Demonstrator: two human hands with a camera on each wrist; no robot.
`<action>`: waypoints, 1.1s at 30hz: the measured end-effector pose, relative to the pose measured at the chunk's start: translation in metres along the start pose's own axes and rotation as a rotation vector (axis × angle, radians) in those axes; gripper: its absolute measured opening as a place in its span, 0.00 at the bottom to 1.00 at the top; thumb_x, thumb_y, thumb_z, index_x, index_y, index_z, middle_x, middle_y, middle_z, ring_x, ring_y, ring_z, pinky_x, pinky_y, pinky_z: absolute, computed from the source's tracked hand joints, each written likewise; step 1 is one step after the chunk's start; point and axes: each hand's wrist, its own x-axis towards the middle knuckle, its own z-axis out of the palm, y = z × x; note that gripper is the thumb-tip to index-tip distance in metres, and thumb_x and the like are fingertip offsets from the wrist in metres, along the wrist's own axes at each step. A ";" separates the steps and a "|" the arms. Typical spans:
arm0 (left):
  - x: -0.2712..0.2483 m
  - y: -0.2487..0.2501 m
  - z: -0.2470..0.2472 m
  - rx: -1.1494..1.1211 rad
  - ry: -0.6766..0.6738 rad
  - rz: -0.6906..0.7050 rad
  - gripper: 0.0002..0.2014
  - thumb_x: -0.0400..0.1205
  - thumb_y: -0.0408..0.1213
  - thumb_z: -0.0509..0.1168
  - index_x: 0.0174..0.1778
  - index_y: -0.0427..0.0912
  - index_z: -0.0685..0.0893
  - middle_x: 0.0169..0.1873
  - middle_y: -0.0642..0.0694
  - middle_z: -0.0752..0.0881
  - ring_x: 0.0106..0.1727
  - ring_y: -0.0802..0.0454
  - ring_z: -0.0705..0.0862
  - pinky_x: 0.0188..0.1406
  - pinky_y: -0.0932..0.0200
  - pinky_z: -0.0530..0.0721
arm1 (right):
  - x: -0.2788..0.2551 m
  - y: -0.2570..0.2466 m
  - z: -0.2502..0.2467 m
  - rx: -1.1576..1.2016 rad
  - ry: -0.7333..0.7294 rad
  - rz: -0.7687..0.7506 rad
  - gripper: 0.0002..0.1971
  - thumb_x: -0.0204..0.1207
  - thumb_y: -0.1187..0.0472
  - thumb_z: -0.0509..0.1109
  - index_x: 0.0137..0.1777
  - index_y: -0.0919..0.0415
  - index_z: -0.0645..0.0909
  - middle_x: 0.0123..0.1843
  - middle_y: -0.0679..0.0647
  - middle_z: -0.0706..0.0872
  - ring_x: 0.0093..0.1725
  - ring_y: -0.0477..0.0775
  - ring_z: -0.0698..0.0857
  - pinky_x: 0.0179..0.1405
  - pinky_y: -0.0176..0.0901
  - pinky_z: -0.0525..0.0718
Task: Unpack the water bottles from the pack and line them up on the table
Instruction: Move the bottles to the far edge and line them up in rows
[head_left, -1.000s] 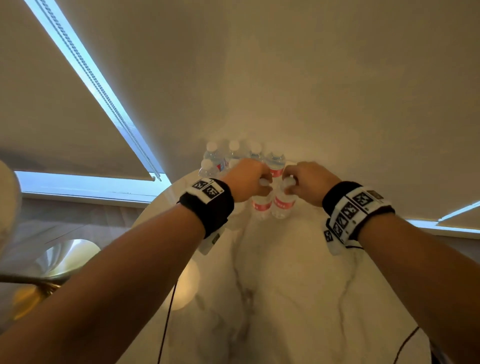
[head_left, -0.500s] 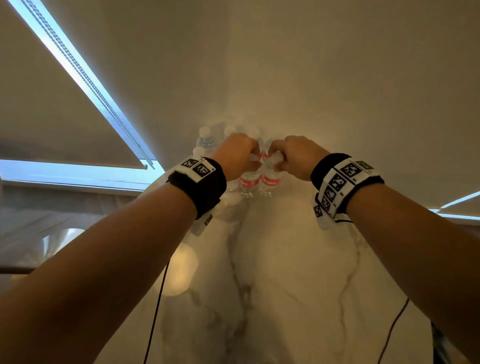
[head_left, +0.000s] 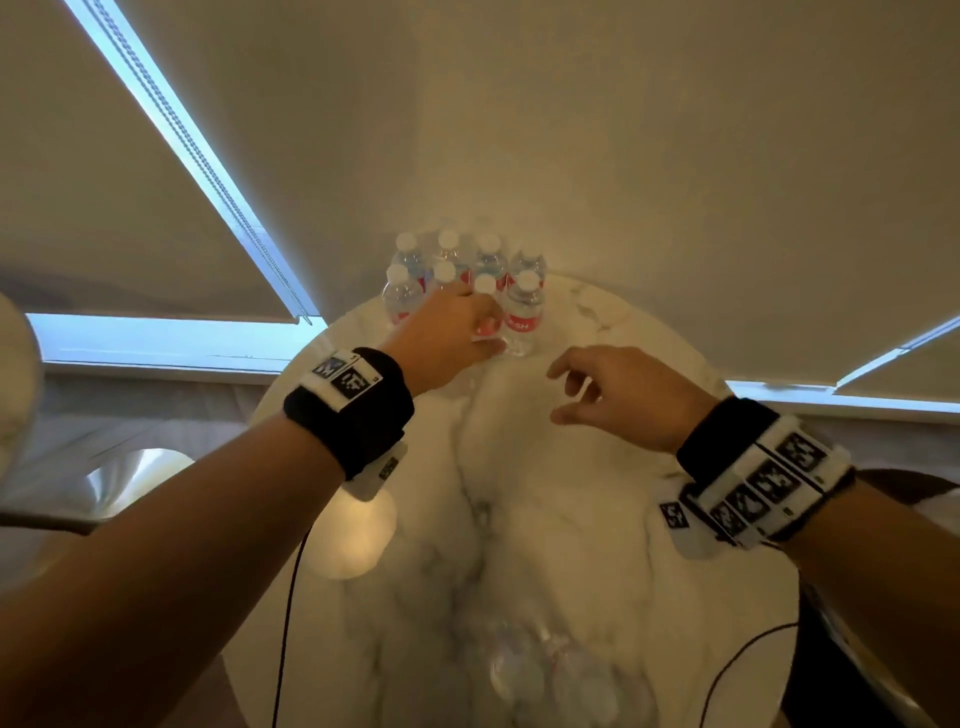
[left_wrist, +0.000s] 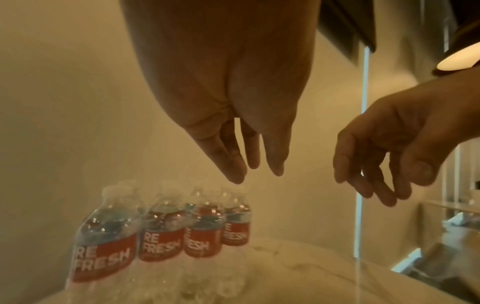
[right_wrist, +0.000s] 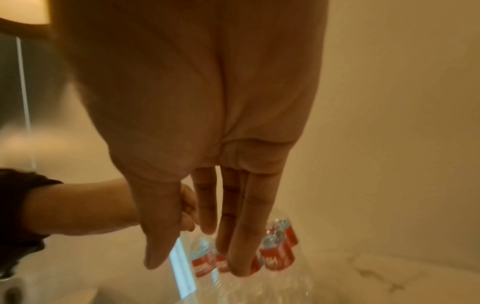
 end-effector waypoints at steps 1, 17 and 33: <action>-0.020 0.011 0.002 -0.023 -0.023 0.029 0.19 0.81 0.46 0.72 0.66 0.42 0.85 0.57 0.44 0.84 0.54 0.49 0.84 0.57 0.52 0.85 | -0.021 -0.001 0.008 0.013 -0.023 -0.013 0.22 0.72 0.43 0.76 0.64 0.47 0.81 0.51 0.45 0.85 0.45 0.47 0.86 0.51 0.48 0.85; -0.216 0.100 0.079 -0.001 -0.612 0.137 0.22 0.80 0.54 0.70 0.69 0.55 0.80 0.64 0.53 0.77 0.56 0.53 0.82 0.60 0.54 0.85 | -0.189 0.004 0.143 -0.081 -0.234 -0.162 0.18 0.81 0.42 0.64 0.69 0.42 0.72 0.59 0.47 0.74 0.47 0.52 0.80 0.44 0.38 0.72; 0.032 0.078 0.065 -0.011 -0.297 0.071 0.19 0.80 0.40 0.72 0.67 0.42 0.85 0.58 0.38 0.83 0.58 0.39 0.82 0.50 0.57 0.75 | 0.038 0.096 -0.002 -0.139 0.137 0.166 0.12 0.77 0.54 0.70 0.59 0.56 0.80 0.54 0.61 0.85 0.55 0.67 0.83 0.51 0.54 0.79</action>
